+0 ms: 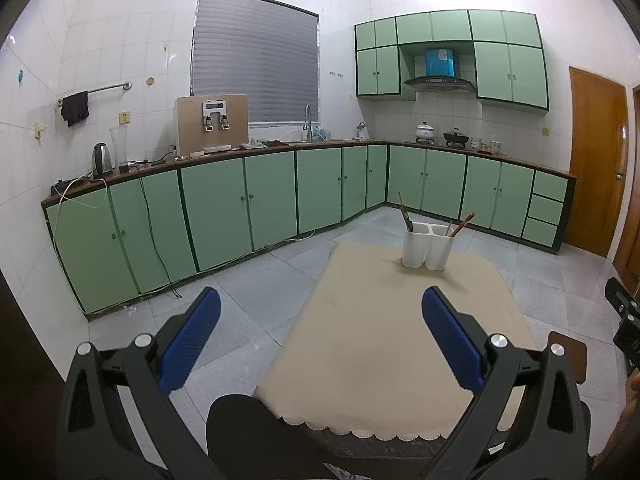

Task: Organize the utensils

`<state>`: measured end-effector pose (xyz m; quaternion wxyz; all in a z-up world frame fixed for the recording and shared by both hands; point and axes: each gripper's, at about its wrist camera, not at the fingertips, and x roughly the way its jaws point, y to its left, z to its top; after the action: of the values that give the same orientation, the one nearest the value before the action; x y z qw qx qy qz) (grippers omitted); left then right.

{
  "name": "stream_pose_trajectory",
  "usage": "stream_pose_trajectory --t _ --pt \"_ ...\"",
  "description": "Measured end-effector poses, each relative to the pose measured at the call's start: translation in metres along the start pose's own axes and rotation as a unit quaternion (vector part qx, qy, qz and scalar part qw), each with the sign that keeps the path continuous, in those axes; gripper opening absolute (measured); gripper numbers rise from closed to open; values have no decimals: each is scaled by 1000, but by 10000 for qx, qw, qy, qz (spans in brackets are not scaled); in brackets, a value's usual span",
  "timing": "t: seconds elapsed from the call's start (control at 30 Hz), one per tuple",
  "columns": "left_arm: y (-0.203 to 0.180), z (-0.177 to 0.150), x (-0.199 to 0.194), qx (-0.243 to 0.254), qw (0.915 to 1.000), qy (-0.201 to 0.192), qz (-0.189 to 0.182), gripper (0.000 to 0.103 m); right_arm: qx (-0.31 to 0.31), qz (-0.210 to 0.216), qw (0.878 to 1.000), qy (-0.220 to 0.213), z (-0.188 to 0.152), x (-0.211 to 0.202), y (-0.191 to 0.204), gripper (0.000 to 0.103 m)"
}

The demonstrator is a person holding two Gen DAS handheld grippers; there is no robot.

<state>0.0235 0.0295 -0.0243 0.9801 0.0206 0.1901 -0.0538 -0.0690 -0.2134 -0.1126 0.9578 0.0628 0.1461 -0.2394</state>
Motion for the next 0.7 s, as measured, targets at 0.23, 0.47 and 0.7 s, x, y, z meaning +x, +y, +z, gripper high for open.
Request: stream_pose_trajectory --t 0.23,0.47,0.7 --pt "0 0 0 -11 10000 11 -12 98 1 -9 10000 3 0 1 2 97" --pt "2 -1 -1 -20 10000 24 -20 98 8 -4 10000 6 1 -1 2 97" --pt "1 0 -1 -12 10000 26 -23 98 28 -6 10000 -4 2 -2 2 97"
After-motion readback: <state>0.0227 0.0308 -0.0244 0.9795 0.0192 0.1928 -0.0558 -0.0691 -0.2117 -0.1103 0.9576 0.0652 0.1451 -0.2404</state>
